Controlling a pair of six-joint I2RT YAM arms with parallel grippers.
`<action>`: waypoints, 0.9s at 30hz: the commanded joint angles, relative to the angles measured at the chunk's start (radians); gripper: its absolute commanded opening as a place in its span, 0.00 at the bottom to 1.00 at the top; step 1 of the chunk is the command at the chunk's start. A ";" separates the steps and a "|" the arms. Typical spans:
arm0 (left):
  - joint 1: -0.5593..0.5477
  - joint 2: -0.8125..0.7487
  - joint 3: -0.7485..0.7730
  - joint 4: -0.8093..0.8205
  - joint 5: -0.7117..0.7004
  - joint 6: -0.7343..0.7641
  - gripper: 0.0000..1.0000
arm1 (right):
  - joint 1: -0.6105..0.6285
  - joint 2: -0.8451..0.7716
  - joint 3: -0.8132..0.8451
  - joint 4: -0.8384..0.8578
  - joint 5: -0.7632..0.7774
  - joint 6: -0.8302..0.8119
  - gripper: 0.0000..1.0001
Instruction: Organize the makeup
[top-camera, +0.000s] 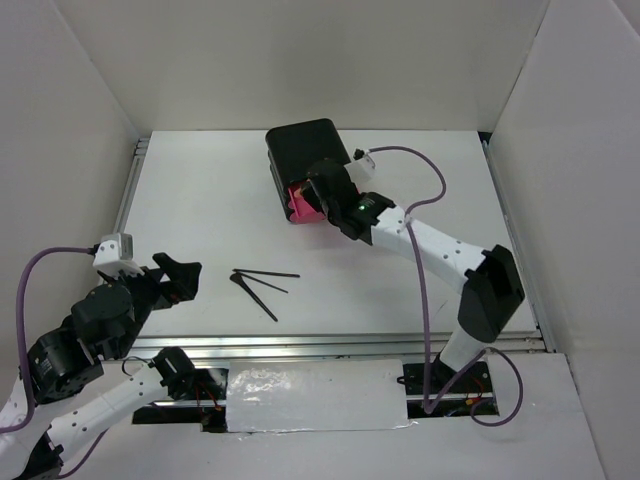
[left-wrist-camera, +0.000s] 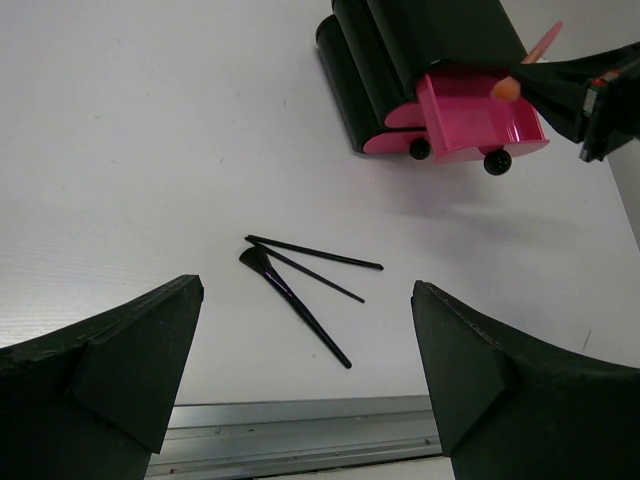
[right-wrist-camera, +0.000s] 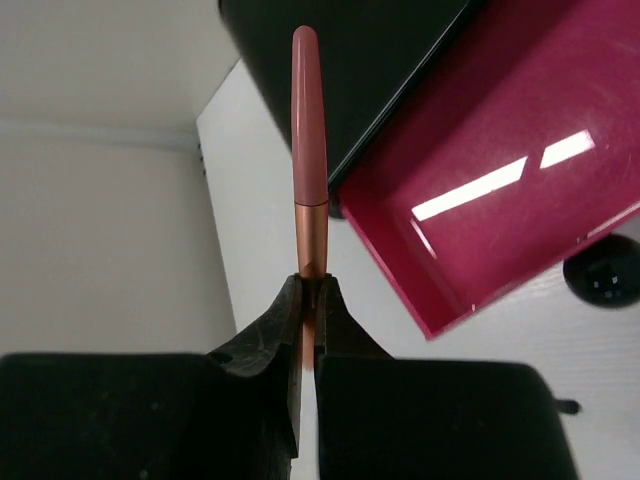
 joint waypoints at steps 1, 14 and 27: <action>-0.007 -0.014 0.005 0.020 -0.015 -0.005 0.99 | -0.045 0.069 0.103 -0.133 0.096 0.146 0.01; -0.015 -0.022 0.001 0.030 0.000 0.006 1.00 | -0.099 0.036 0.000 -0.023 -0.007 0.054 0.81; -0.016 -0.014 0.004 0.021 -0.014 -0.004 0.99 | 0.066 -0.101 -0.149 0.132 -0.217 -0.687 0.97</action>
